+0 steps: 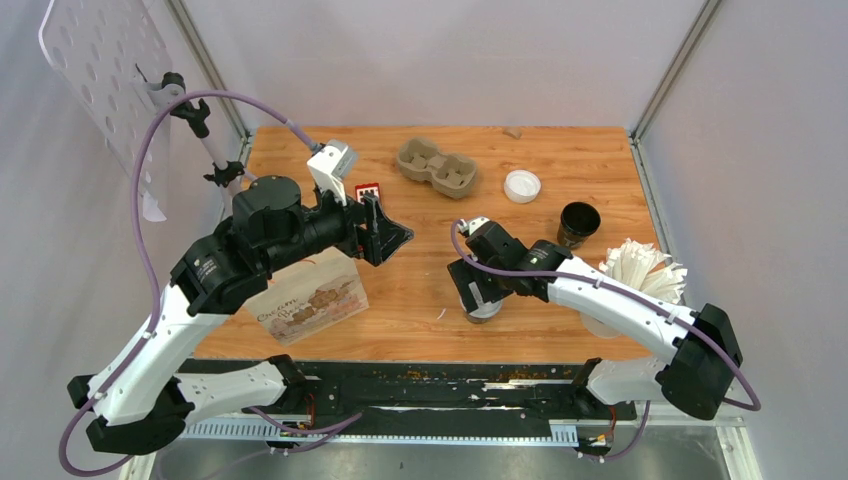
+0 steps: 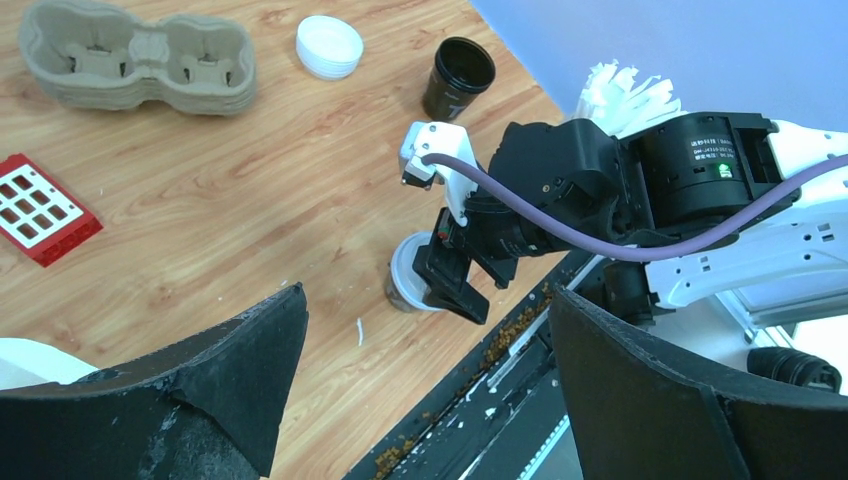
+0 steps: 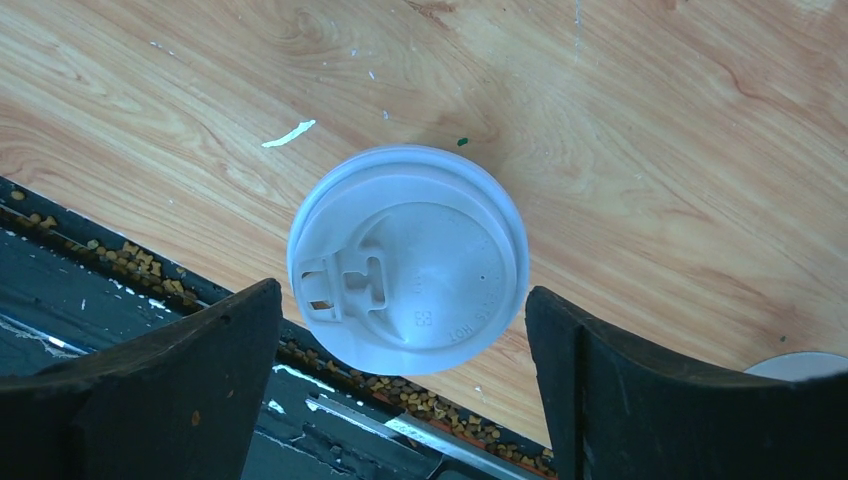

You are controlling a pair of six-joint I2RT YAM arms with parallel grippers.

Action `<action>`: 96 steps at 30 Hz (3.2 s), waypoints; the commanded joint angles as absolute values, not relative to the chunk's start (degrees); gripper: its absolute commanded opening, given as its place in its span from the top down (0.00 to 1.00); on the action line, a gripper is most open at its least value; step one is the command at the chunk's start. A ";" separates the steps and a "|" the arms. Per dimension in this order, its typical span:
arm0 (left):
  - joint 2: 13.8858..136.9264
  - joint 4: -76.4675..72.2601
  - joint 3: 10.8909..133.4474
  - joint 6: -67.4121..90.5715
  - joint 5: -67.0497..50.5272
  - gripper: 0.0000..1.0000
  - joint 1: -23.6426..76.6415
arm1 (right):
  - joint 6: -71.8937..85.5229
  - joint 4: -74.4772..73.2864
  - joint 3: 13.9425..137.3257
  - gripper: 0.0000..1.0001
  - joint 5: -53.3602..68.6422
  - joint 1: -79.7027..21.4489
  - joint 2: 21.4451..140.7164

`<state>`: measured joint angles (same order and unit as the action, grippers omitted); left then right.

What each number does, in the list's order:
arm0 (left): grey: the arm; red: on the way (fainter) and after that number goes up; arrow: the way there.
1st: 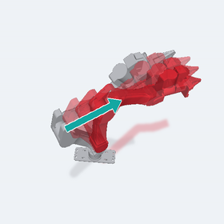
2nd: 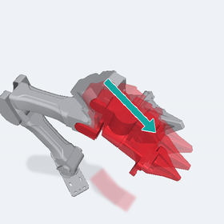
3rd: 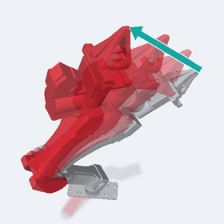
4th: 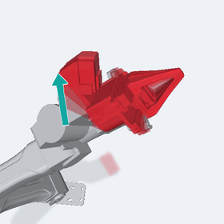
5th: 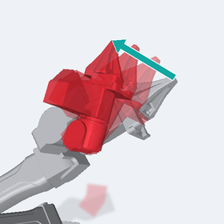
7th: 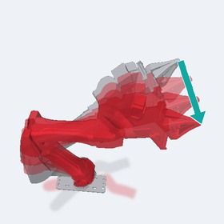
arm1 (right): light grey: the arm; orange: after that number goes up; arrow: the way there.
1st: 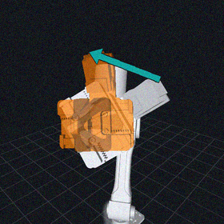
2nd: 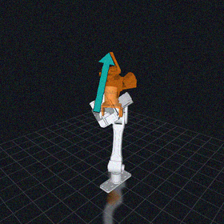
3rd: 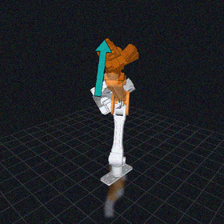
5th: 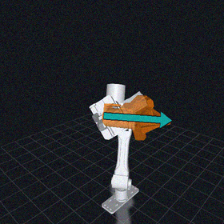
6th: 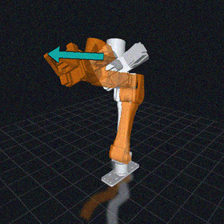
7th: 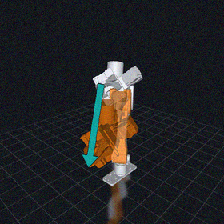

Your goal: Pack the takeout coffee

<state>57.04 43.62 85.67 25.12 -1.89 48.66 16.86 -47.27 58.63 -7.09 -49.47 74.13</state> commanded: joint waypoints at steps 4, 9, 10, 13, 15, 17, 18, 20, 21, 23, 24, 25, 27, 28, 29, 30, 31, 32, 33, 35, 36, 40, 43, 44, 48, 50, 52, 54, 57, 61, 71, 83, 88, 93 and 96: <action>56.03 43.06 85.24 23.40 -0.83 0.03 48.78 | 17.79 -45.08 59.27 0.09 -8.89 -50.10 75.01; 55.98 42.91 84.49 23.38 -0.60 0.02 48.78 | 17.66 -44.73 59.09 0.16 -8.54 -50.10 75.54; 55.94 42.97 84.47 23.38 -0.58 0.03 48.78 | 17.58 -44.73 59.07 0.17 -8.53 -50.15 75.58; 55.94 42.91 84.39 23.29 -0.49 0.02 48.78 | 17.57 -44.83 59.02 0.20 -8.89 -50.14 75.47; 55.94 42.90 84.29 23.21 -0.42 0.02 48.78 | 17.65 -45.05 59.18 0.19 -9.29 -50.14 75.56; 55.95 42.88 84.30 23.20 -0.44 0.02 48.78 | 17.56 -45.40 59.38 0.14 -9.38 -50.16 75.88; 55.98 42.89 84.29 23.20 -0.42 0.02 48.80 | 17.52 -45.51 59.48 0.13 -9.36 -50.16 76.00; 55.86 42.93 84.44 23.20 -0.37 0.02 48.78 | 17.43 -45.41 59.35 0.13 -9.29 -50.17 76.11; 55.88 42.95 84.31 23.16 -0.43 0.02 48.78 | 17.43 -45.29 59.32 0.13 -9.23 -50.14 76.11; 55.82 42.92 84.35 23.20 -0.43 0.02 48.76 | 17.43 -45.05 59.16 0.15 -9.16 -50.18 76.10; 55.89 42.96 84.31 23.20 -0.42 0.02 48.78 | 17.41 -45.06 59.07 0.16 -9.07 -50.19 76.16; 55.85 42.93 84.36 23.20 -0.41 0.02 48.78 | 17.44 -45.08 59.06 0.16 -9.14 -50.19 76.23; 55.88 42.97 84.42 23.20 -0.52 0.02 48.74 | 17.43 -45.08 59.16 0.18 -9.06 -50.19 76.37; 55.83 42.94 84.46 23.16 -0.53 0.02 48.77 | 17.56 -45.20 59.24 0.16 -8.95 -50.19 76.38; 55.81 43.01 84.46 23.12 -0.39 0.02 48.73 | 17.70 -45.35 59.40 0.14 -8.62 -50.19 76.38; 55.81 43.06 84.56 23.03 -0.29 0.02 48.77 | 17.75 -45.55 59.67 0.12 -8.33 -50.16 76.26; 55.74 43.07 84.56 22.93 -0.20 0.02 48.78 | 17.86 -45.61 59.96 0.11 -7.91 -50.17 76.02; 55.75 43.12 84.57 22.89 -0.18 0.02 48.78 | 17.84 -45.69 60.21 0.10 -7.63 -50.23 75.84; 55.74 43.18 84.55 22.87 -0.15 0.02 48.78 | 17.89 -45.78 60.47 0.09 -7.37 -50.25 75.58; 55.78 43.09 84.47 22.85 -0.13 0.02 48.78 | 17.76 -45.92 61.00 0.07 -6.94 -50.26 75.14; 55.80 43.11 84.46 22.85 -0.17 0.02 48.78 | 17.68 -46.01 61.26 0.06 -6.88 -50.27 75.00; 55.74 43.12 84.29 22.76 -0.18 0.01 48.78 | 17.45 -46.57 61.69 0.06 -6.93 -50.27 75.18; 55.73 43.08 84.38 22.70 -0.15 0.01 48.78 | 17.51 -46.59 61.95 0.06 -6.64 -50.35 75.24; 55.69 43.12 84.30 22.68 -0.11 0.01 48.77 | 17.45 -46.46 61.96 0.06 -6.60 -50.34 75.23; 55.72 43.15 84.16 22.54 -0.12 0.01 48.78 | 17.00 -46.30 61.66 0.06 -7.39 -50.36 75.94; 55.64 43.22 84.17 22.50 -0.14 0.01 48.78 | 16.92 -46.33 61.34 0.07 -7.55 -50.36 76.52; 55.59 43.21 84.19 22.42 -0.15 0.01 48.78 | 16.96 -46.21 60.88 0.08 -7.89 -50.42 76.93; 55.51 43.23 84.34 22.34 -0.15 0.01 48.78 | 16.98 -45.91 60.32 0.09 -8.18 -50.53 77.26; 55.39 43.21 84.53 22.27 -0.13 0.01 48.78 | 17.03 -45.82 59.69 0.11 -8.47 -50.54 77.75; 55.37 43.16 84.53 22.26 -0.14 0.01 48.80 | 17.03 -46.23 59.59 0.20 -9.54 -50.62 77.67; 55.28 43.22 84.63 22.23 -0.16 0.00 48.78 | 16.61 -52.87 64.17 0.24 -16.05 -49.64 75.23; 54.08 43.38 82.99 22.24 -0.49 0.00 48.84 | 11.91 -55.99 64.75 0.27 -15.54 -22.89 72.19; 54.02 43.94 83.17 21.36 -0.41 0.00 48.77 | 10.78 -56.60 63.45 0.26 -13.09 -14.51 72.40; 54.12 43.64 82.51 21.31 -0.72 0.00 48.78 | 10.54 -53.06 59.42 0.26 -9.93 -12.23 71.74; 54.14 43.17 81.90 21.52 -0.97 0.00 48.78 | 10.64 -50.81 57.37 0.26 -9.06 -12.21 71.45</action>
<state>54.74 44.36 82.70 22.55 -0.80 48.66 11.62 -54.63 59.35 -11.38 -12.43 73.03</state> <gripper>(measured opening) 0.997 0.820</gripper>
